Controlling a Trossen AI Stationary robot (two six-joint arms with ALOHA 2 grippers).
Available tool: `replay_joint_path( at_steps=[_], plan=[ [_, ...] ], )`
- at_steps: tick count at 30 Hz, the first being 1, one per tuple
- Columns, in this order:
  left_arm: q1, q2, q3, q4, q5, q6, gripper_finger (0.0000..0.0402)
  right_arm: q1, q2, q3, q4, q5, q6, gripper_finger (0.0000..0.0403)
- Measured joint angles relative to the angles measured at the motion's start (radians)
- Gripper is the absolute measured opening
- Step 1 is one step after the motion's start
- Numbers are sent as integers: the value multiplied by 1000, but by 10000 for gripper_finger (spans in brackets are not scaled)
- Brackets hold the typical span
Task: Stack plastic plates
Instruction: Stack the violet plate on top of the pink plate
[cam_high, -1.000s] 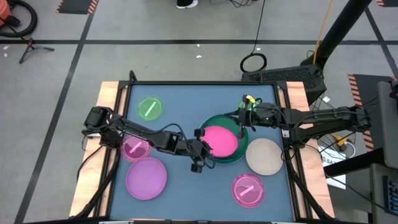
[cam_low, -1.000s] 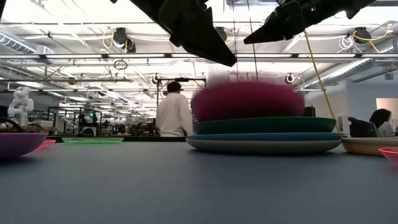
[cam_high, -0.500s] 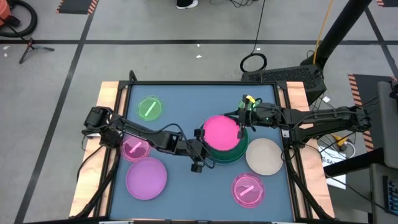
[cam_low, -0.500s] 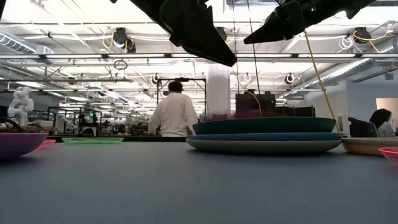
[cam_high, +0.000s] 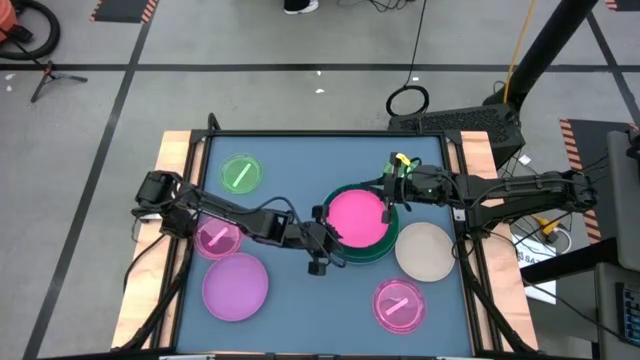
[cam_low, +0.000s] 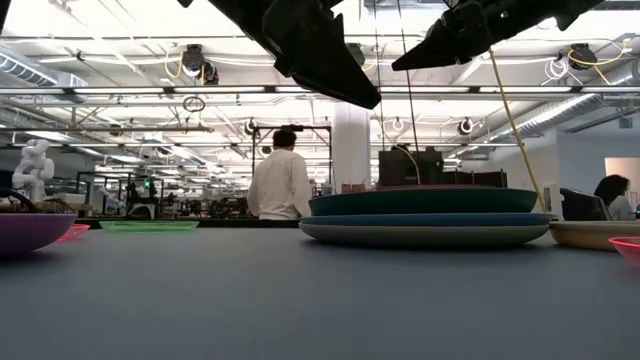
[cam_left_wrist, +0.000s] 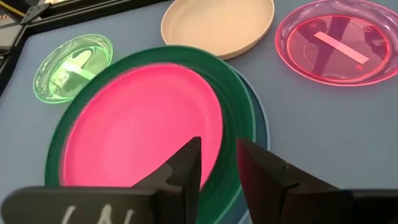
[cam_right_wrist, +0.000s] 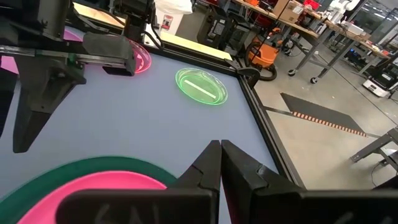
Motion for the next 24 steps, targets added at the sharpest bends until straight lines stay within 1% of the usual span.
replay_joint_path(
  at_steps=[5, 8, 9, 12, 14, 17, 24],
  plan=[
    [0, 0, 0, 0, 0, 1, 108, 0, 0, 0, 0, 0, 0, 6],
    [0, 0, 0, 0, 0, 1, 108, 0, 0, 0, -24, -9, 43, 6],
    [0, 0, 0, -1, 0, 1, 108, -1, 0, 0, -51, -35, 68, 6],
    [0, 0, 0, -7, 0, 0, 108, -18, 1, 0, -159, -186, 106, 6],
    [0, 0, 0, -7, 0, 0, 108, -33, 13, 0, -187, -234, 137, 6],
    [0, 0, 0, -4, 0, -1, 108, -59, 44, 0, -215, -237, 157, 6],
    [0, 0, 0, 5, 0, 0, 108, -119, 191, 0, -193, -237, 133, 6]
  ],
)
